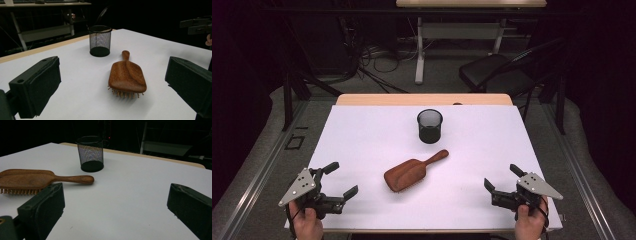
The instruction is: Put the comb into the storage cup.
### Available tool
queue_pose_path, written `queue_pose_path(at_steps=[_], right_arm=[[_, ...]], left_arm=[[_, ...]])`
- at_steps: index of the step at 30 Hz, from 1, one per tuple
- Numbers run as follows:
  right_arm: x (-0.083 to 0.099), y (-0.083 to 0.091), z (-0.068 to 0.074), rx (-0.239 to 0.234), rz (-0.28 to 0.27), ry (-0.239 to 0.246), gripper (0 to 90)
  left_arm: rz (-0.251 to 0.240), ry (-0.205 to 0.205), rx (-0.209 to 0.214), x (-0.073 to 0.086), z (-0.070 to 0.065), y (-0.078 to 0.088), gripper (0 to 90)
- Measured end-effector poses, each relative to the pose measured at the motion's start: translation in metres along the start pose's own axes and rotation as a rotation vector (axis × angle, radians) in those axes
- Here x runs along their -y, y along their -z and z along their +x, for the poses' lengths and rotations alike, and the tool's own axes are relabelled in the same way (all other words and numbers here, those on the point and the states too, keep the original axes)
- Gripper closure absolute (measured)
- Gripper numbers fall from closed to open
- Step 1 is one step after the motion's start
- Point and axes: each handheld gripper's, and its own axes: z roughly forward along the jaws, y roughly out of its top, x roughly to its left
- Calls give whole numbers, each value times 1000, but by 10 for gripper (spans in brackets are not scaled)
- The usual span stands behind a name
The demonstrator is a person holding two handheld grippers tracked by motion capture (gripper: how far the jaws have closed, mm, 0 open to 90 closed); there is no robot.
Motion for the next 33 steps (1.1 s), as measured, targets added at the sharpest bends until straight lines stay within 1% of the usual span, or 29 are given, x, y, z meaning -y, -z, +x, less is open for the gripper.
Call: queue_pose_path(at_steps=[2,4,6,10,12,13,14,15,18,20,21,22,24,26,27,28,29,30,31,32,33], right_arm=[[1,-2,0,-3,1,8,12],[1,-2,0,-5,3,11,13],[0,-2,0,-3,1,12,12],[0,-2,0,3,1,13,13],[0,-2,1,2,5,16,12],[0,-2,1,2,4,20,13],[0,-1,1,2,6,21,13],[0,-1,1,1,9,18,12],[1,0,1,3,10,19,12],[1,0,1,4,9,13,13],[1,0,1,7,7,12,14],[1,0,1,6,9,13,14],[0,0,2,6,10,15,14],[0,-1,3,4,11,17,14],[0,-1,3,4,11,17,14],[0,-1,4,3,14,22,14],[1,-1,4,1,15,26,14],[1,-1,4,1,15,26,14],[1,0,3,5,18,22,14],[1,0,3,7,14,21,14],[1,0,2,9,11,18,14]], left_arm=[[-1,8,-10,0,0,-1,3],[-3,19,-4,0,0,-3,3],[6,23,-9,0,0,-3,3],[6,42,-6,-1,-1,-7,3],[-1,44,7,0,-1,-9,3],[9,45,-15,0,-2,-11,3],[35,46,-51,0,-2,-14,3],[64,47,-66,1,-2,-17,3],[94,73,-76,2,-1,-25,3],[98,80,-76,2,0,-26,4],[97,96,-90,0,0,-29,4],[99,105,-93,-2,0,-31,4],[119,99,-110,-6,0,-36,4],[141,98,-108,-10,0,-41,4],[141,98,-108,-10,0,-41,4],[158,113,-92,-14,1,-46,4],[162,129,-83,-16,1,-49,4],[162,129,-83,-16,1,-49,5],[168,148,-61,-17,2,-53,5],[187,163,-56,-20,3,-58,9],[191,162,-50,-22,4,-61,36]])
